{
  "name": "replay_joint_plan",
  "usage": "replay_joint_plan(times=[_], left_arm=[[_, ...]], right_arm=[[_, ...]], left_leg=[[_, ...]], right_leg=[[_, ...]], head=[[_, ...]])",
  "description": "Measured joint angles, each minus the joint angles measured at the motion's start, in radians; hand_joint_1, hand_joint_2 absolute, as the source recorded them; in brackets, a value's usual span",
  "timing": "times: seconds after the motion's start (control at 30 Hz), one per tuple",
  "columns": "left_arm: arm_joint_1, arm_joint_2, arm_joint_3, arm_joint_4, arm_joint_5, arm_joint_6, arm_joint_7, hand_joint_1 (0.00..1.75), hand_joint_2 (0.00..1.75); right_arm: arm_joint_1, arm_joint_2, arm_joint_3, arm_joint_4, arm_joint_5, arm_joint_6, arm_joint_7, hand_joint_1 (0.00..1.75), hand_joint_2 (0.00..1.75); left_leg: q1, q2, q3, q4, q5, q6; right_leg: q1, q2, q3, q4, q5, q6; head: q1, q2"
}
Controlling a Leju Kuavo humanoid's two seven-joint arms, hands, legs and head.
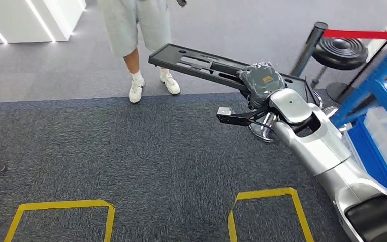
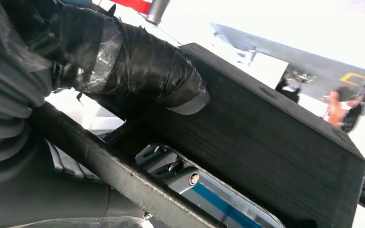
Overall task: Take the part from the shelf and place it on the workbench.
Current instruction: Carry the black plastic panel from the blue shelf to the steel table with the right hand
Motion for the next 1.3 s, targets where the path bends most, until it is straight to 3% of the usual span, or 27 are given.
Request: replay_joint_plan(times=[0.03,0.07,0.13,0.2,0.27,0.3,0.33,0.4,0.47,0.53,0.57,0.63,0.7,0.77,0.8,0.83,0.87,0.93,1.0,1.07,1.1,1.17,1.23,1.3], left_arm=[[0.000,0.000,0.000,0.000,-0.001,0.000,-0.001,0.00,1.75],[0.001,0.000,0.000,0.000,-0.001,0.000,-0.002,0.00,1.75],[0.002,-0.002,0.000,0.000,-0.003,-0.001,-0.003,0.00,1.75],[0.000,-0.003,0.000,0.000,-0.006,-0.002,-0.004,0.00,1.75],[-0.003,-0.003,0.000,0.000,-0.007,-0.003,-0.004,0.00,1.75],[-0.003,-0.003,0.000,0.000,-0.007,-0.003,-0.004,0.00,1.75],[-0.003,-0.004,0.000,0.000,-0.007,-0.003,-0.004,0.00,1.75],[-0.001,-0.004,0.000,0.000,-0.007,-0.004,-0.004,0.00,1.75],[-0.001,-0.004,0.000,0.000,-0.006,-0.004,-0.003,0.00,1.75],[0.000,-0.004,0.001,0.000,-0.007,-0.004,-0.002,0.00,1.75],[0.002,-0.003,0.001,0.000,-0.007,-0.004,-0.001,0.00,1.75],[0.004,-0.003,0.002,0.000,-0.007,-0.004,-0.001,0.00,1.75],[0.003,-0.004,0.003,0.000,-0.008,-0.003,-0.001,0.00,1.75],[0.001,-0.005,0.003,0.000,-0.008,-0.003,-0.001,0.00,1.75],[0.001,-0.005,0.004,0.000,-0.008,-0.003,-0.001,0.00,1.75],[0.001,-0.005,0.004,0.000,-0.008,-0.003,-0.001,0.00,1.75],[0.002,-0.005,0.004,0.000,-0.009,-0.003,-0.001,0.00,1.75],[0.002,-0.005,0.005,0.000,-0.009,-0.003,-0.001,0.00,1.75],[0.000,-0.004,0.006,0.000,-0.010,-0.003,-0.001,0.00,1.75],[-0.001,-0.004,0.007,0.000,-0.011,-0.003,-0.001,0.00,1.75],[0.000,-0.004,0.007,0.000,-0.011,-0.003,-0.001,0.00,1.75],[0.001,-0.004,0.008,0.000,-0.011,-0.003,0.000,0.00,1.75],[-0.001,-0.005,0.008,0.000,-0.011,-0.003,0.001,0.00,1.75],[-0.004,-0.004,0.009,0.000,-0.011,-0.003,0.001,0.00,1.75]], right_arm=[[0.000,0.004,0.000,0.001,0.000,0.000,0.000,1.75,1.75],[-0.001,0.007,0.000,0.003,0.001,0.000,0.000,1.75,1.75],[-0.003,0.013,-0.001,0.006,0.001,0.000,-0.002,1.75,1.75],[-0.002,0.011,-0.001,0.009,0.001,0.000,-0.003,1.75,1.75],[0.001,0.010,-0.001,0.016,0.000,0.001,-0.004,1.75,1.75],[0.003,0.010,-0.001,0.019,0.000,0.001,-0.004,1.75,1.75],[0.003,0.010,-0.001,0.021,0.000,0.001,-0.004,1.75,1.75],[0.001,0.010,-0.001,0.023,0.001,0.002,-0.004,1.75,1.75],[-0.001,0.011,-0.001,0.025,0.001,0.002,-0.005,1.75,1.75],[-0.003,0.014,-0.001,0.027,0.001,0.003,-0.005,1.75,1.75],[-0.004,0.017,-0.001,0.027,0.002,0.003,-0.004,1.75,1.75],[-0.008,0.023,-0.002,0.028,0.003,0.003,-0.004,1.75,1.75],[-0.011,0.025,-0.002,0.028,0.004,0.003,-0.004,1.75,1.75],[-0.012,0.025,-0.002,0.028,0.004,0.003,-0.004,1.75,1.75],[-0.011,0.025,-0.002,0.028,0.004,0.003,-0.004,1.75,1.75],[-0.011,0.026,-0.002,0.028,0.004,0.003,-0.004,1.75,1.75],[-0.012,0.027,-0.002,0.028,0.004,0.003,-0.005,1.75,1.75],[-0.014,0.029,-0.002,0.028,0.004,0.003,-0.004,1.75,1.75],[-0.015,0.030,-0.002,0.029,0.004,0.003,-0.004,1.75,1.75],[-0.014,0.034,-0.002,0.030,0.004,0.003,-0.004,1.75,1.75],[-0.013,0.036,-0.002,0.031,0.004,0.003,-0.004,1.75,1.75],[-0.015,0.038,-0.002,0.032,0.005,0.003,-0.004,1.75,1.75],[-0.015,0.036,-0.002,0.034,0.005,0.003,-0.004,1.75,1.75],[-0.010,0.034,-0.002,0.038,0.005,0.004,-0.004,1.75,1.75]], left_leg=[[0.001,-0.014,0.004,-0.007,0.003,0.004],[0.004,-0.027,0.011,-0.018,0.006,0.008],[0.011,-0.048,0.028,-0.039,0.013,0.016],[0.015,-0.070,0.034,-0.043,0.013,0.022],[0.015,-0.099,0.034,-0.038,0.010,0.024],[0.016,-0.114,0.034,-0.033,0.007,0.024],[0.017,-0.128,0.034,-0.026,0.003,0.021],[0.020,-0.153,0.031,-0.007,-0.009,0.012],[0.023,-0.175,0.017,0.011,-0.017,0.000],[0.027,-0.198,0.004,0.015,-0.013,-0.012],[0.029,-0.200,0.001,0.016,-0.012,-0.017],[0.026,-0.157,-0.017,0.051,-0.031,-0.027],[0.027,-0.092,-0.072,0.161,-0.082,-0.036],[0.033,-0.070,-0.135,0.277,-0.121,-0.040],[0.034,-0.068,-0.147,0.295,-0.119,-0.040],[0.035,-0.066,-0.138,0.273,-0.098,-0.038],[0.034,-0.061,-0.110,0.217,-0.064,-0.035],[0.021,-0.018,-0.037,0.077,-0.013,-0.021],[0.006,0.010,-0.005,0.010,-0.004,-0.006],[0.002,-0.010,-0.001,-0.001,-0.002,0.005],[0.004,-0.023,0.005,-0.010,0.001,0.010],[0.011,-0.044,0.020,-0.027,0.007,0.021],[0.013,-0.064,0.025,-0.029,0.006,0.027],[0.013,-0.093,0.025,-0.024,0.003,0.030]], right_leg=[[0.001,-0.010,0.005,-0.005,-0.002,0.005],[-0.001,-0.003,0.009,-0.004,-0.006,0.009],[-0.003,0.048,-0.007,0.043,-0.038,0.014],[-0.004,0.102,-0.066,0.161,-0.090,0.015],[-0.006,0.115,-0.124,0.252,-0.108,0.018],[-0.008,0.117,-0.133,0.252,-0.090,0.020],[-0.011,0.119,-0.123,0.215,-0.055,0.022],[-0.019,0.149,-0.079,0.100,0.011,0.027],[-0.023,0.185,-0.050,0.035,0.026,0.026],[-0.020,0.182,-0.045,0.027,0.020,0.018],[-0.019,0.170,-0.043,0.023,0.022,0.012],[-0.021,0.146,-0.035,0.015,0.024,-0.001],[-0.016,0.122,-0.028,0.011,0.021,-0.011],[-0.010,0.095,-0.025,0.011,0.017,-0.015],[-0.008,0.082,-0.023,0.011,0.015,-0.016],[-0.006,0.070,-0.021,0.011,0.013,-0.016],[-0.005,0.058,-0.017,0.011,0.010,-0.016],[-0.002,0.036,-0.009,0.010,0.003,-0.011],[0.000,0.016,-0.004,0.005,-0.001,-0.003],[0.001,-0.003,0.002,-0.001,-0.004,0.007],[-0.001,0.004,0.004,0.002,-0.009,0.012],[-0.004,0.051,-0.014,0.051,-0.042,0.016],[-0.006,0.100,-0.075,0.171,-0.097,0.016],[-0.007,0.114,-0.136,0.269,-0.119,0.019]], head=[[0.000,0.000],[0.001,0.000],[0.002,0.000],[0.002,0.000],[0.002,0.000],[0.002,0.000],[0.002,0.000],[0.002,0.000],[0.002,0.000],[0.003,0.000],[0.004,0.000],[-0.001,0.000],[-0.006,0.000],[-0.007,0.000],[-0.007,0.000],[-0.007,0.000],[-0.007,0.000],[-0.007,0.000],[-0.007,0.000],[-0.007,0.000],[-0.006,0.000],[-0.005,0.000],[-0.005,0.000],[-0.005,0.000]])
